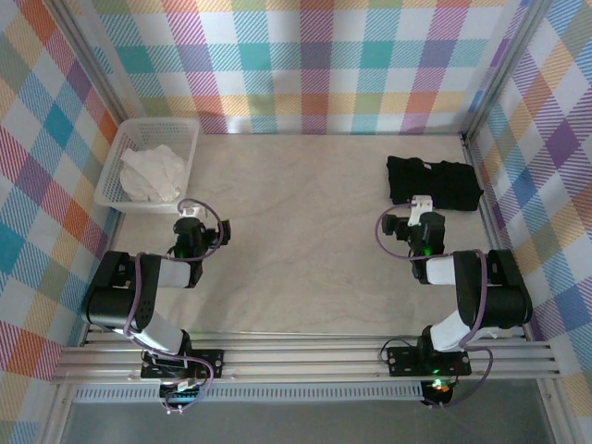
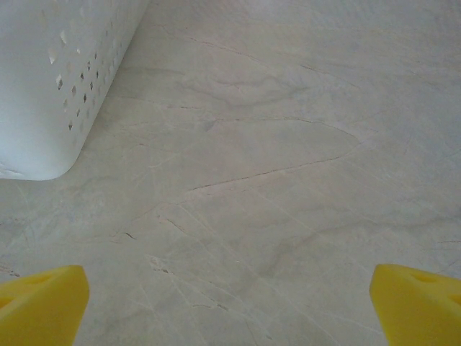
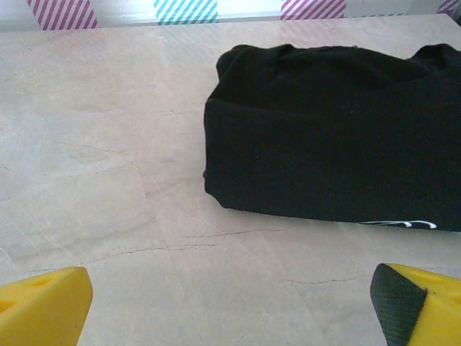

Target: Fold the inside-out t-shirt

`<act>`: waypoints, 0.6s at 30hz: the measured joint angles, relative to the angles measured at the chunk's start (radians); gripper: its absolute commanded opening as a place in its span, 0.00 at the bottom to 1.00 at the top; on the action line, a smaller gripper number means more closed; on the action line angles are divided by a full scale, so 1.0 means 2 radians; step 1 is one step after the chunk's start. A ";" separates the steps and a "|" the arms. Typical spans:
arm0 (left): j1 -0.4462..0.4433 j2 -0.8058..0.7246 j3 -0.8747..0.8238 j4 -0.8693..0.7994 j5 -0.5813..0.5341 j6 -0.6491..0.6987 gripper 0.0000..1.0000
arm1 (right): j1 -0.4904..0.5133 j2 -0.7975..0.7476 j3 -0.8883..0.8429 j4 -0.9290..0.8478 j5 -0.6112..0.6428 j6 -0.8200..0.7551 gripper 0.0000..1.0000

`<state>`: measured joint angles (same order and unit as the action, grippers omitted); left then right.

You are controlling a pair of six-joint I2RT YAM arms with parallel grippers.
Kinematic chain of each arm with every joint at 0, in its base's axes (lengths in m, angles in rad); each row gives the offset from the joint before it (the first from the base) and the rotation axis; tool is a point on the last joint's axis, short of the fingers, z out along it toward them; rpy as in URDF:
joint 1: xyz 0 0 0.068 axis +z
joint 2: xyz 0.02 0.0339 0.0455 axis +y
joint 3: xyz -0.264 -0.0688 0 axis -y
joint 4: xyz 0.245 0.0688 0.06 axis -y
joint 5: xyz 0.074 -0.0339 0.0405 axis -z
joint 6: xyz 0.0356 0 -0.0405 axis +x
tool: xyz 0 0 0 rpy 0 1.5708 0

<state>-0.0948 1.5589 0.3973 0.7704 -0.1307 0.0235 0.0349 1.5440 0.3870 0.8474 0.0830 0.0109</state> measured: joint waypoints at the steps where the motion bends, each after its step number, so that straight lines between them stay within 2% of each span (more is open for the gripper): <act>1: 0.000 0.000 0.000 0.000 0.000 0.000 1.00 | -0.002 0.000 0.000 -0.001 -0.003 0.000 1.00; 14: 0.004 0.000 0.004 -0.001 0.009 0.000 1.00 | -0.008 -0.002 0.001 -0.009 -0.017 0.002 1.00; 16: 0.004 -0.009 0.006 -0.016 0.009 0.000 1.00 | -0.008 -0.021 0.002 -0.038 -0.008 0.006 1.00; 18: 0.004 -0.041 0.017 -0.068 0.009 -0.004 1.00 | -0.008 -0.065 0.004 -0.078 0.011 0.016 1.00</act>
<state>-0.0868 1.4769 0.4320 0.6334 -0.1123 0.0151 0.0189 1.4143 0.3946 0.6907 0.1059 0.0437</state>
